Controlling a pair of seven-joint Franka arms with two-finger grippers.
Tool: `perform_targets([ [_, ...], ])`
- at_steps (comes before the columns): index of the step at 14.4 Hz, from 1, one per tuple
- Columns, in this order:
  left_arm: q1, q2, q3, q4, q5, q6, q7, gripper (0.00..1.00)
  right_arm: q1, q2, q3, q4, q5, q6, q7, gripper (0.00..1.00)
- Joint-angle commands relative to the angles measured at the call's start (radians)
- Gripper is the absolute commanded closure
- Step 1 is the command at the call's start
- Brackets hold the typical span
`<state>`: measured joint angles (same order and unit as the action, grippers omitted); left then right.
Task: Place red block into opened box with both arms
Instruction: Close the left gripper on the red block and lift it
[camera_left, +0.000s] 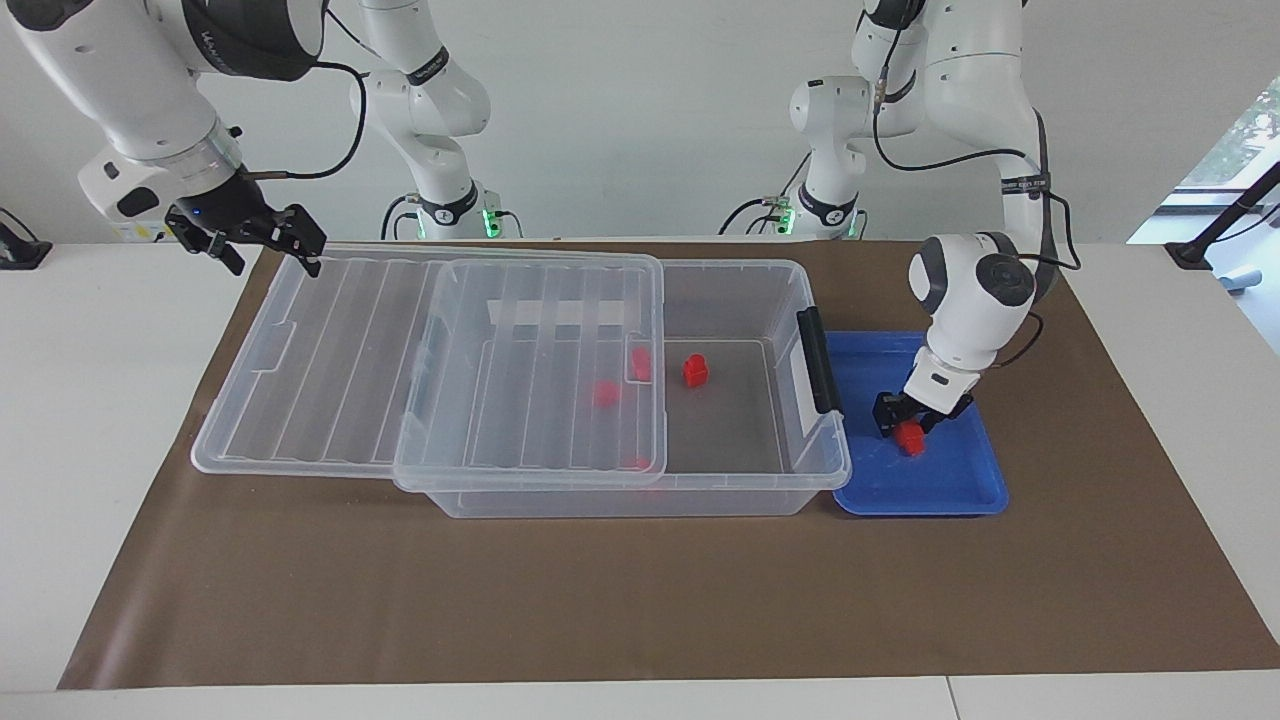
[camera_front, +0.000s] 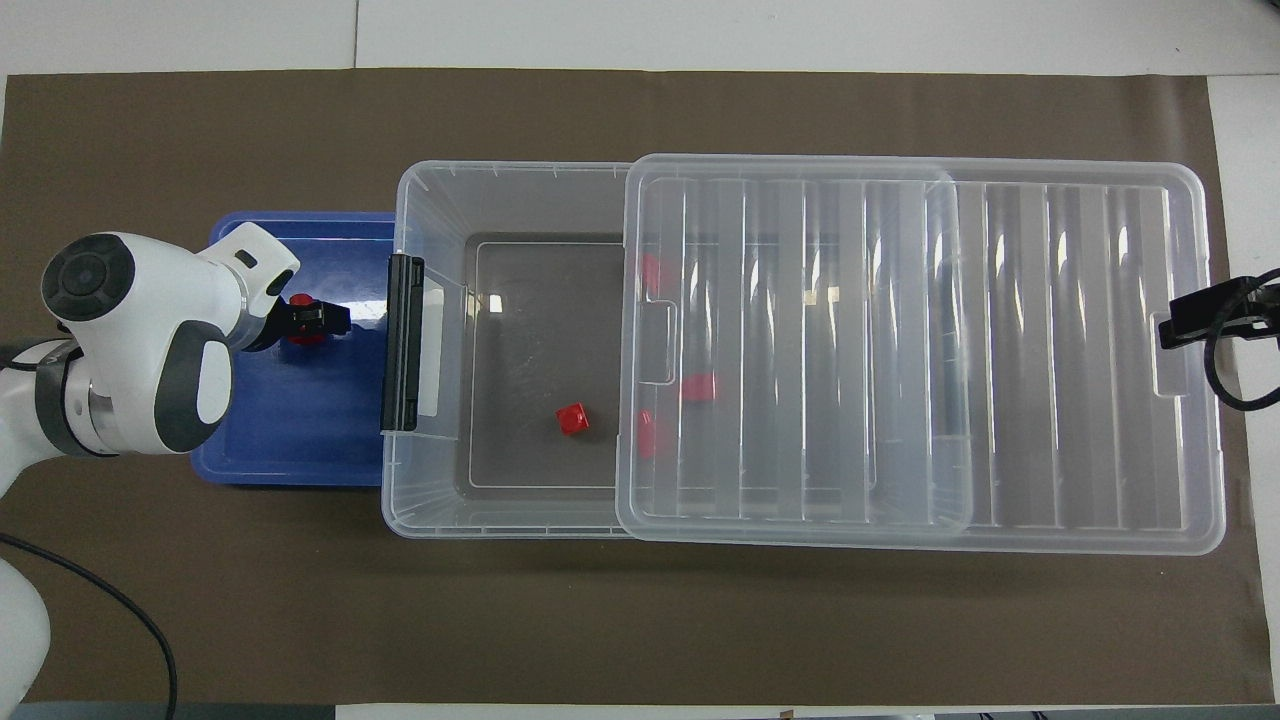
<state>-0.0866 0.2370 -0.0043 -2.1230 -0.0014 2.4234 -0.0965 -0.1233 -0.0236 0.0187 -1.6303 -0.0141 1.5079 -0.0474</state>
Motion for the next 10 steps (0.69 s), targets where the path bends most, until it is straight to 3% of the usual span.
perform_targets([
  [1,-0.005,-0.021,0.01,-0.006,-0.006,-0.001,-0.006,1.0,-0.001,-0.019,0.003,-0.026,-0.01,0.015,-0.014,0.0],
  [6,-0.01,-0.105,0.01,0.009,-0.006,-0.073,-0.008,1.0,-0.001,-0.019,0.003,-0.026,-0.009,0.015,-0.015,0.0],
  [10,-0.015,-0.195,0.003,0.128,-0.005,-0.318,-0.008,1.0,-0.001,-0.019,0.003,-0.026,-0.009,0.015,-0.017,0.0],
])
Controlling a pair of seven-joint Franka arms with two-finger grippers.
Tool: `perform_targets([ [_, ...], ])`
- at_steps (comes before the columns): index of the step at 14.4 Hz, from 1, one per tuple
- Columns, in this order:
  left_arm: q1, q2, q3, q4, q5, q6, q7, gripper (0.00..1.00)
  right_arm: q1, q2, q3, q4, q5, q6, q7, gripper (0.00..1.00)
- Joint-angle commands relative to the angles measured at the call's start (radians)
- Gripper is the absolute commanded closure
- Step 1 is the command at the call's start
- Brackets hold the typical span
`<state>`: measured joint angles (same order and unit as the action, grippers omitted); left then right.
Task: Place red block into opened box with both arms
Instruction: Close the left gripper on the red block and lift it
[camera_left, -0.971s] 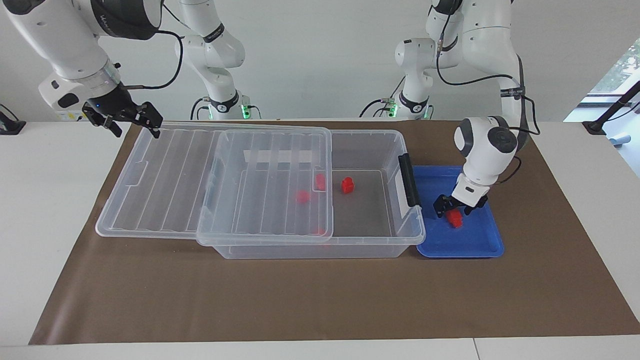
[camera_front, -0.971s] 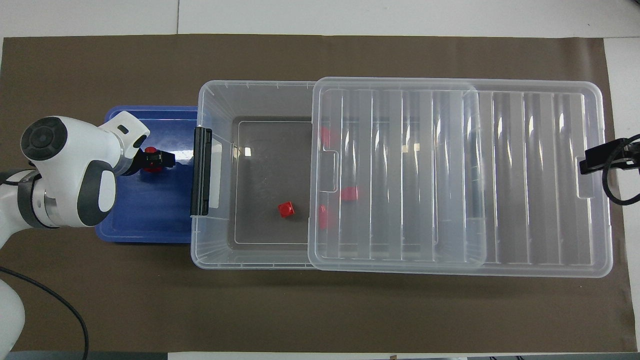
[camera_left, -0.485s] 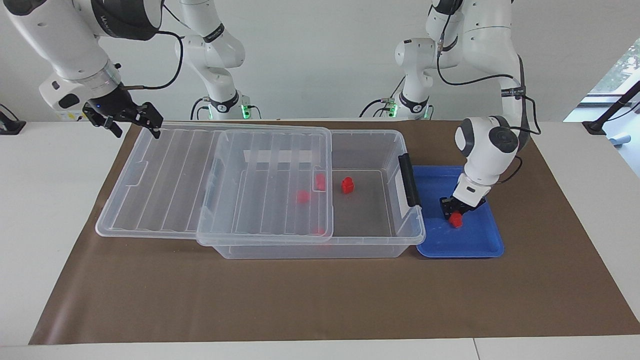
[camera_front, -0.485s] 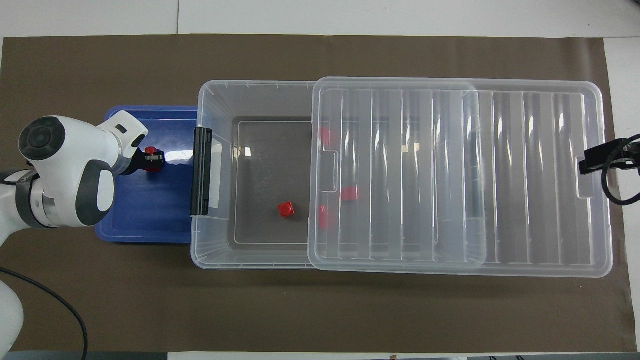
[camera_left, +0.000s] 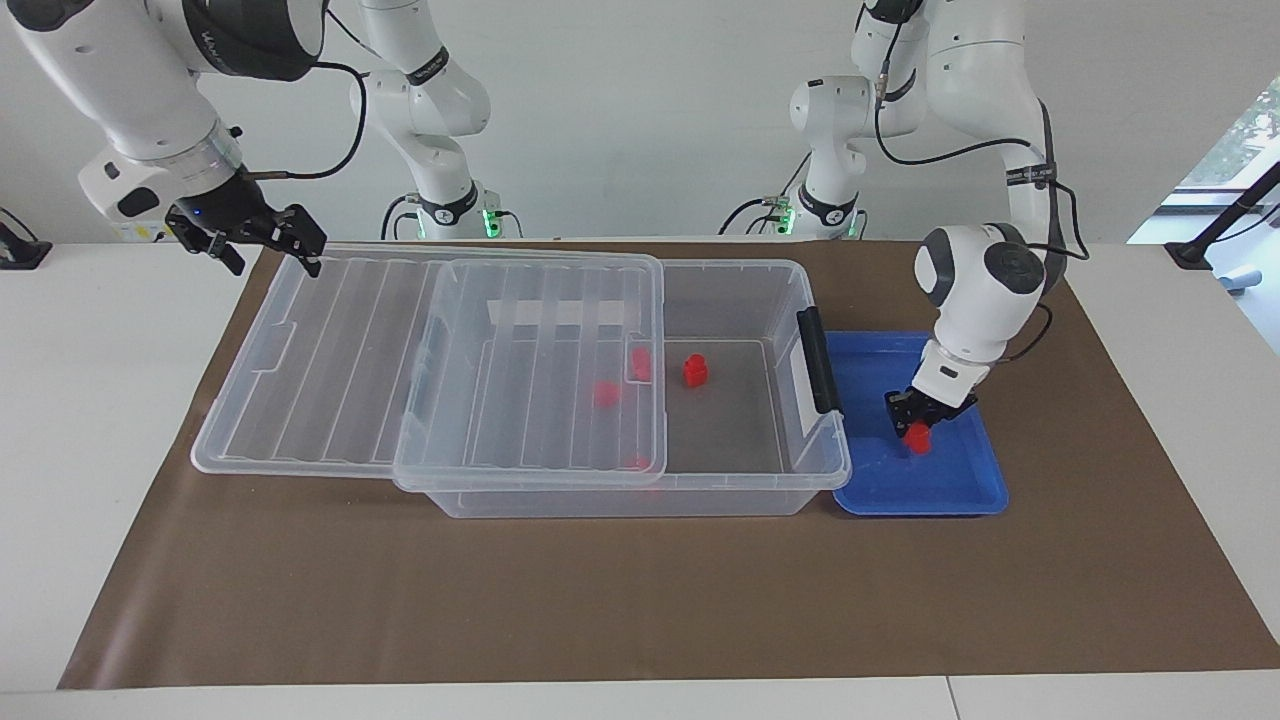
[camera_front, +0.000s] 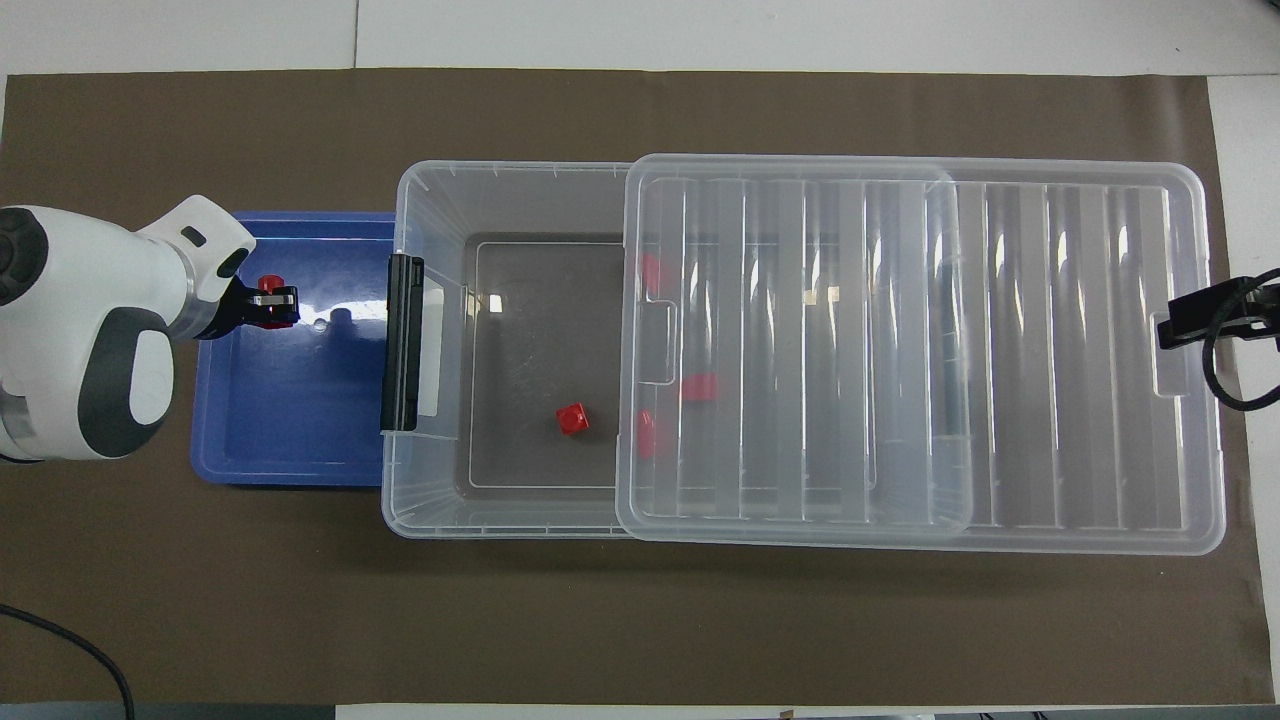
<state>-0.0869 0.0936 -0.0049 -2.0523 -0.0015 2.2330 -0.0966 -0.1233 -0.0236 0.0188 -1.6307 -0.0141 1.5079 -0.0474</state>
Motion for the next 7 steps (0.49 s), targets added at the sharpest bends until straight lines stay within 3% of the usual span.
perform_targets([
  [1,-0.016,-0.069,0.0,0.085,-0.005,-0.177,-0.008,1.0,-0.001,-0.019,0.003,-0.026,-0.009,0.015,-0.019,0.0],
  [4,-0.016,-0.132,-0.067,0.096,-0.003,-0.24,-0.009,1.0,-0.001,-0.019,0.003,-0.026,-0.009,0.015,-0.019,0.0],
  [7,-0.03,-0.121,-0.167,0.15,-0.002,-0.28,-0.059,1.0,-0.001,-0.019,0.003,-0.026,-0.009,0.015,-0.02,0.0],
])
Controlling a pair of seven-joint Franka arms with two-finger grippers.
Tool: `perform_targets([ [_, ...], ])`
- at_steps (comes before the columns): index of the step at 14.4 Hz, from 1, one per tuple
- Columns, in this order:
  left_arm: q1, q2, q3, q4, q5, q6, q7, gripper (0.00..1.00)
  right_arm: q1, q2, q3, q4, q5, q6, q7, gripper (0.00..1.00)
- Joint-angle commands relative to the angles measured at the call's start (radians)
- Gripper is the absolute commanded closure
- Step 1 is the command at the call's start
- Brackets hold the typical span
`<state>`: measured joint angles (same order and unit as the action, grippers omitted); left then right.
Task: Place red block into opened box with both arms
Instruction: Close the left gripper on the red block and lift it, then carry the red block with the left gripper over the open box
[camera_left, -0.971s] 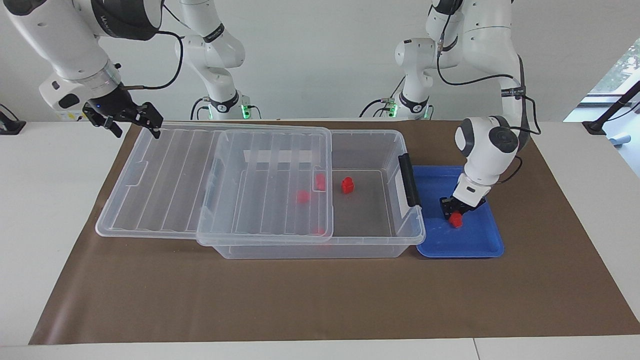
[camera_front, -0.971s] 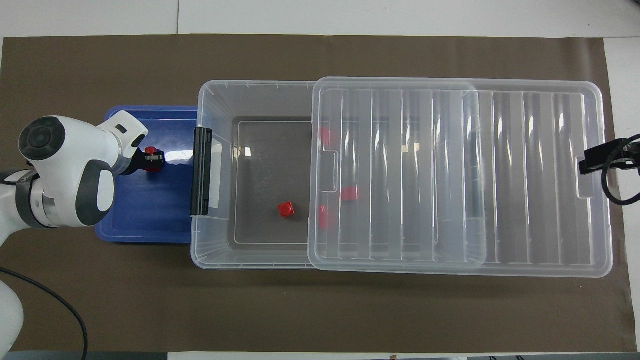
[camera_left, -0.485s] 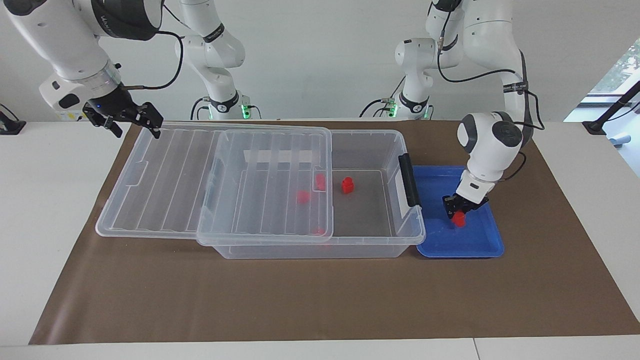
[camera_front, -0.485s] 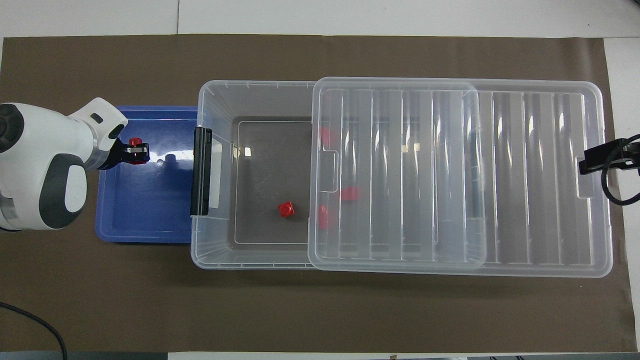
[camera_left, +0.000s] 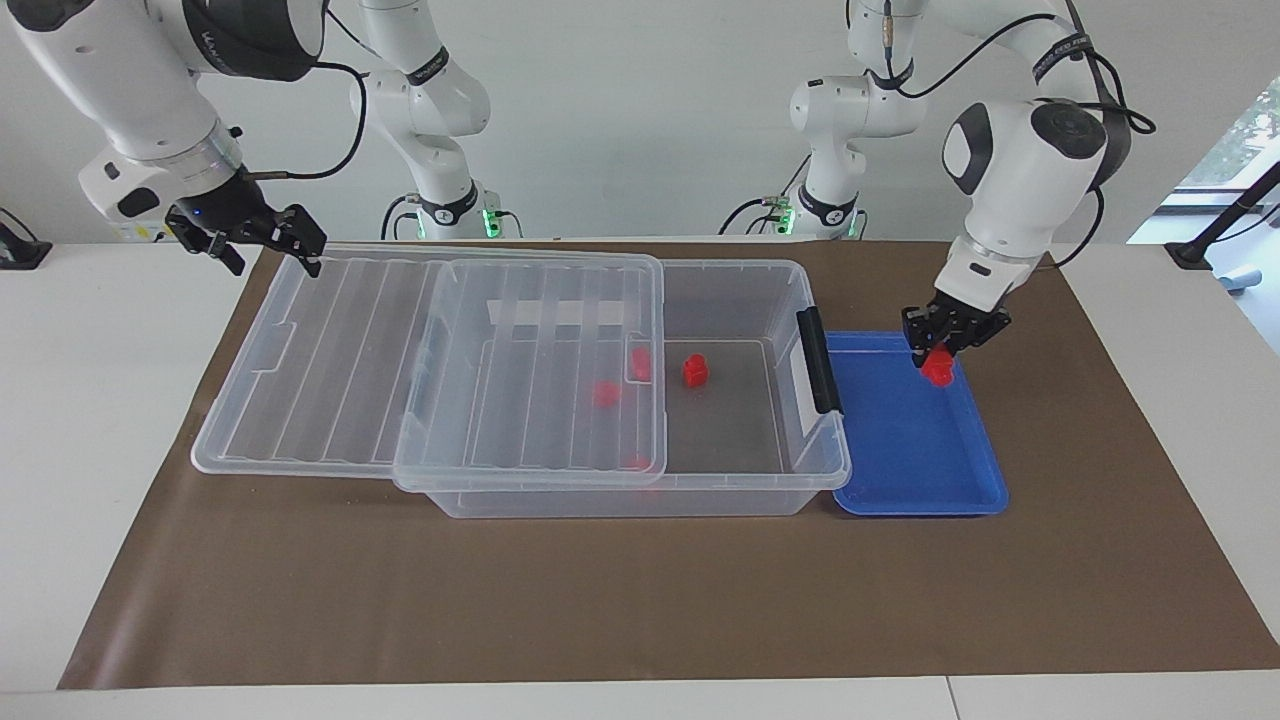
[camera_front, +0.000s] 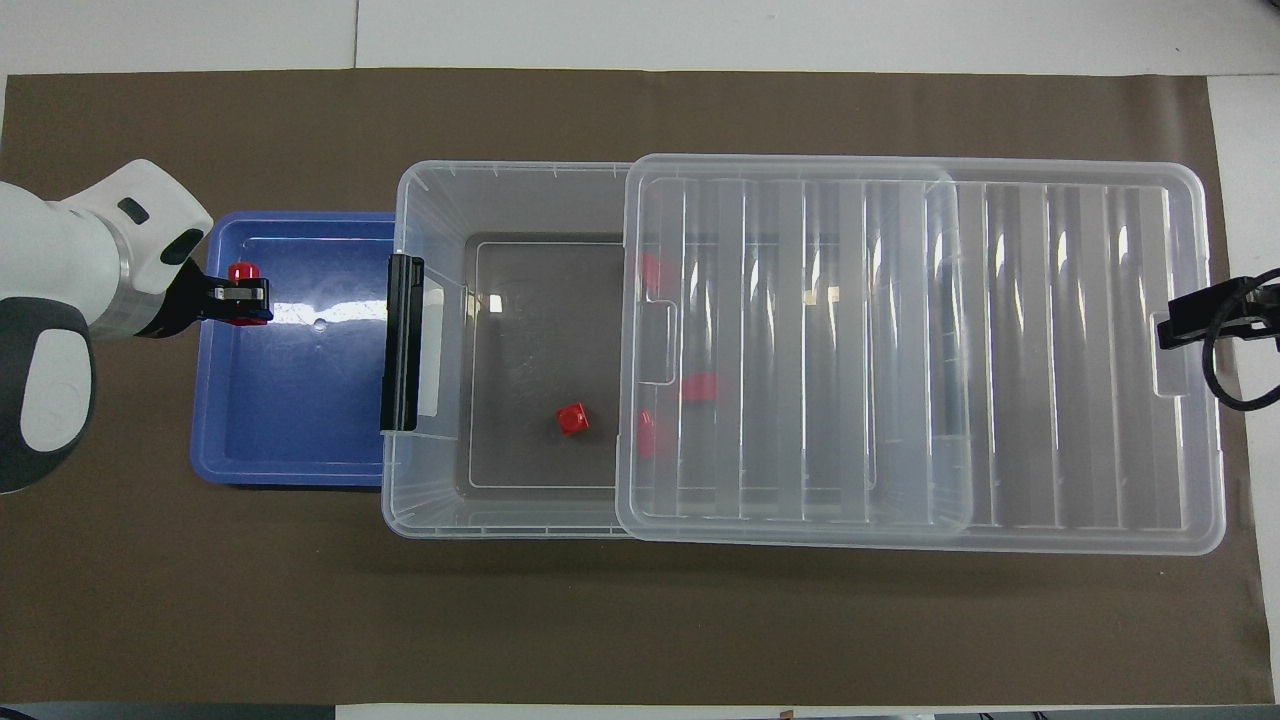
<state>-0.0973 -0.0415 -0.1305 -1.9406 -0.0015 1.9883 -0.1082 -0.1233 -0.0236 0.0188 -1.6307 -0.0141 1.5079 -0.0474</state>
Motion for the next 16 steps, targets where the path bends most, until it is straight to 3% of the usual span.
perform_targets([
  [1,-0.047,0.015,-0.052,0.045,-0.002,-0.026,-0.118,1.0,-0.001,-0.019,0.003,-0.026,-0.009,0.015,-0.02,0.0],
  [4,-0.174,0.028,-0.055,0.051,0.006,-0.006,-0.241,1.0,-0.001,-0.019,0.003,-0.026,-0.009,0.015,-0.02,0.0],
  [7,-0.24,0.093,-0.055,0.052,0.031,0.069,-0.249,1.0,-0.001,-0.019,0.003,-0.026,-0.009,0.015,-0.02,0.0],
  [16,-0.251,0.291,-0.054,0.037,0.035,0.264,-0.289,1.0,-0.002,-0.019,0.003,-0.026,-0.009,0.015,-0.022,0.0],
])
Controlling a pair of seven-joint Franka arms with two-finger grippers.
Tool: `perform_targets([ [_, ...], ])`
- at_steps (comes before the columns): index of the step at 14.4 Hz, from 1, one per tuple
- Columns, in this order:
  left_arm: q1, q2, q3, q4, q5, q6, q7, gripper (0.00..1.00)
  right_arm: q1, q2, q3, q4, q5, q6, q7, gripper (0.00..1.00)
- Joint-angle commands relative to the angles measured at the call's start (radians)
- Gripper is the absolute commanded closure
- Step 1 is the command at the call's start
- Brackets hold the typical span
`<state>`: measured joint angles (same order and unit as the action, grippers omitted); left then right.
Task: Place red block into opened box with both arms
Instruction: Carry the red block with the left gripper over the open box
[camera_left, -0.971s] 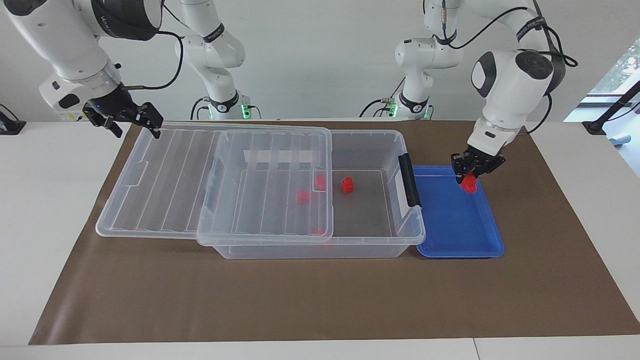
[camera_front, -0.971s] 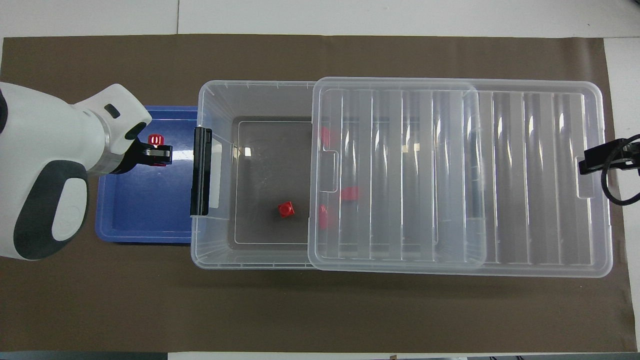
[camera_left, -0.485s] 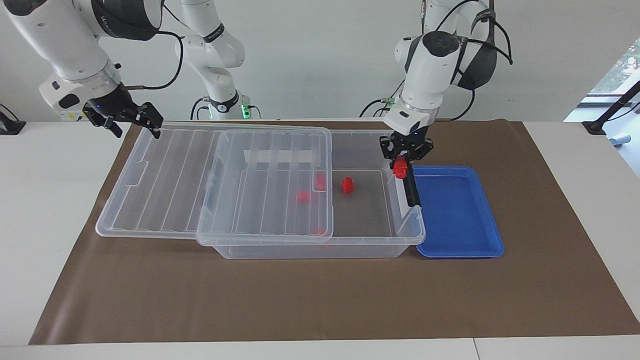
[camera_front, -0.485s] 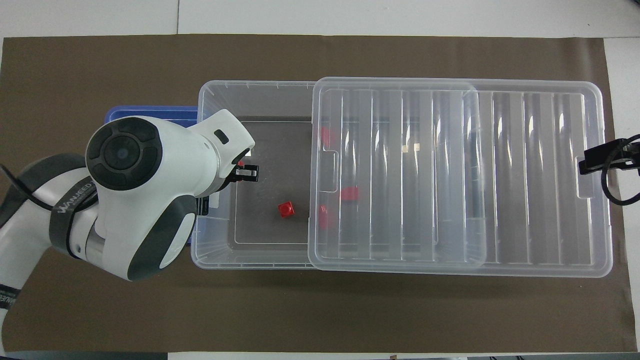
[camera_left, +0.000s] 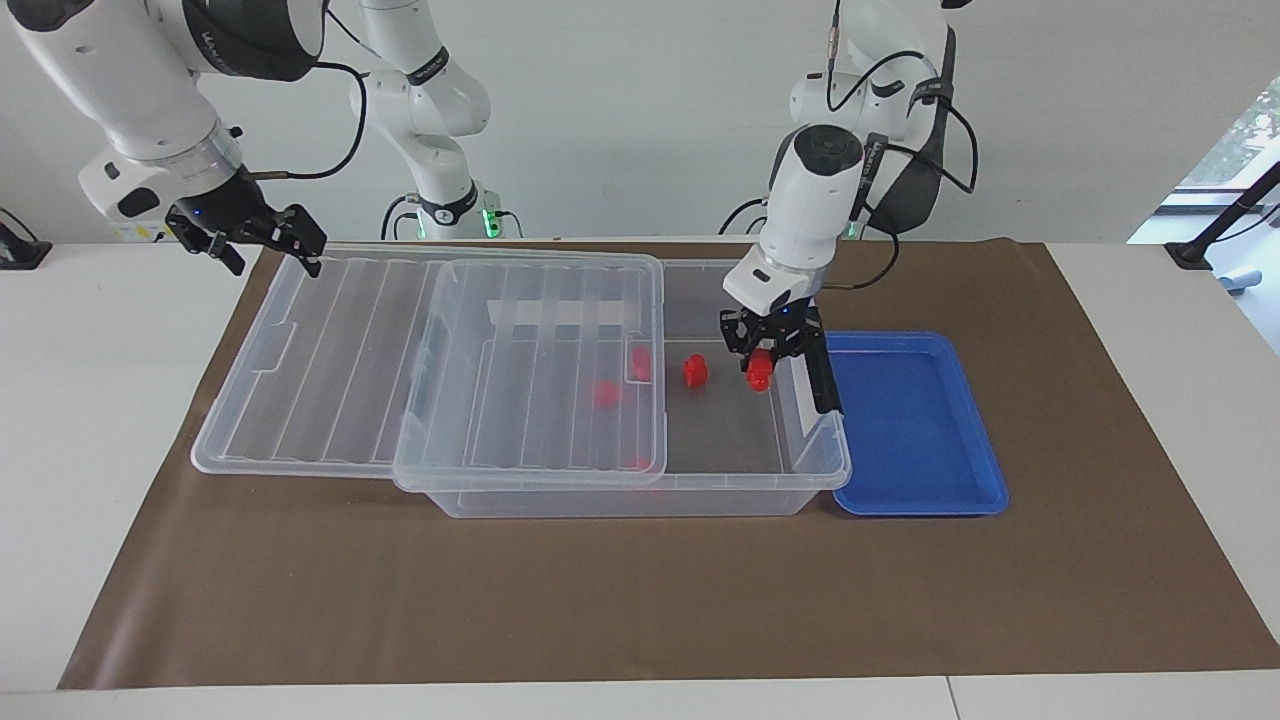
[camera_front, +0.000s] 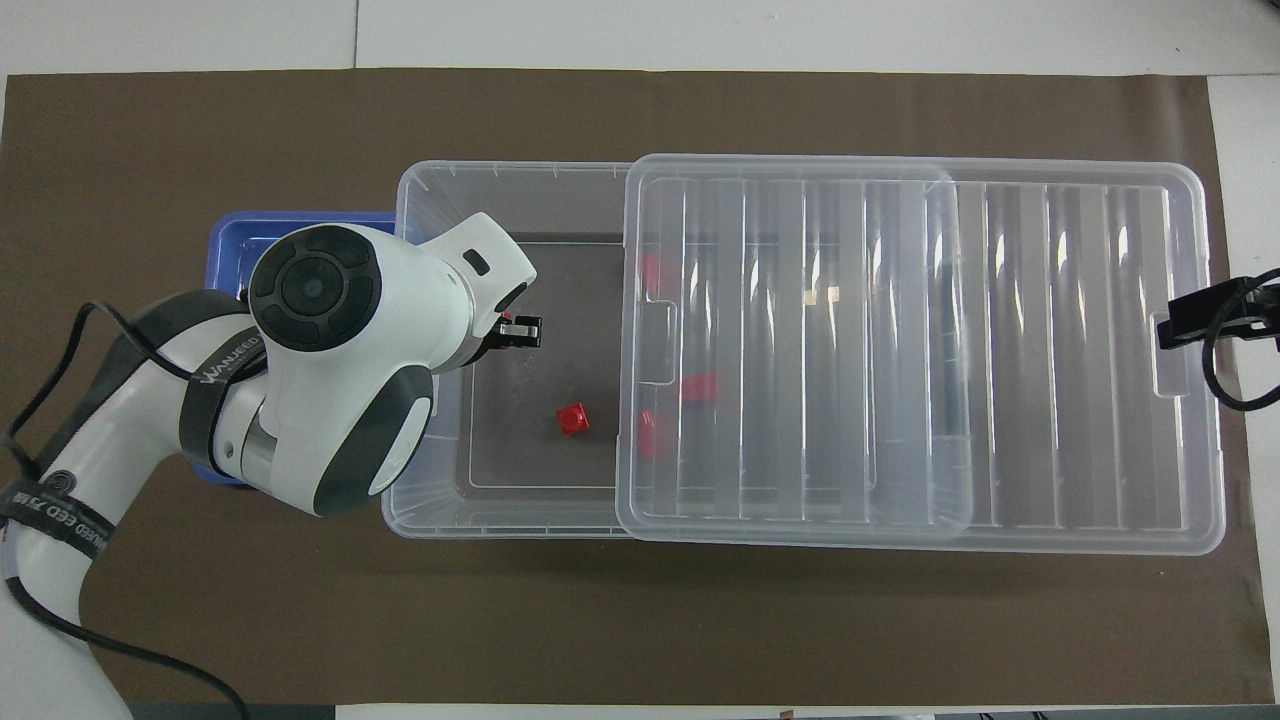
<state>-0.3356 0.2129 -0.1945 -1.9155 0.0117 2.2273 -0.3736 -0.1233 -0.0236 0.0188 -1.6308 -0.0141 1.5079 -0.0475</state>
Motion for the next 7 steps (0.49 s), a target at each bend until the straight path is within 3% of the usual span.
perform_targets([
  [1,-0.014,0.058,0.01,0.013,0.022,0.031,-0.025,1.0,-0.002,-0.019,0.003,-0.026,-0.009,0.015,-0.022,0.0],
  [4,-0.028,0.118,0.009,0.012,0.079,0.061,-0.028,1.0,-0.002,-0.019,0.001,-0.027,-0.009,0.015,-0.022,0.0],
  [7,-0.026,0.131,0.009,-0.008,0.079,0.115,-0.028,1.0,-0.002,-0.019,0.001,-0.027,-0.009,0.015,-0.022,0.0],
])
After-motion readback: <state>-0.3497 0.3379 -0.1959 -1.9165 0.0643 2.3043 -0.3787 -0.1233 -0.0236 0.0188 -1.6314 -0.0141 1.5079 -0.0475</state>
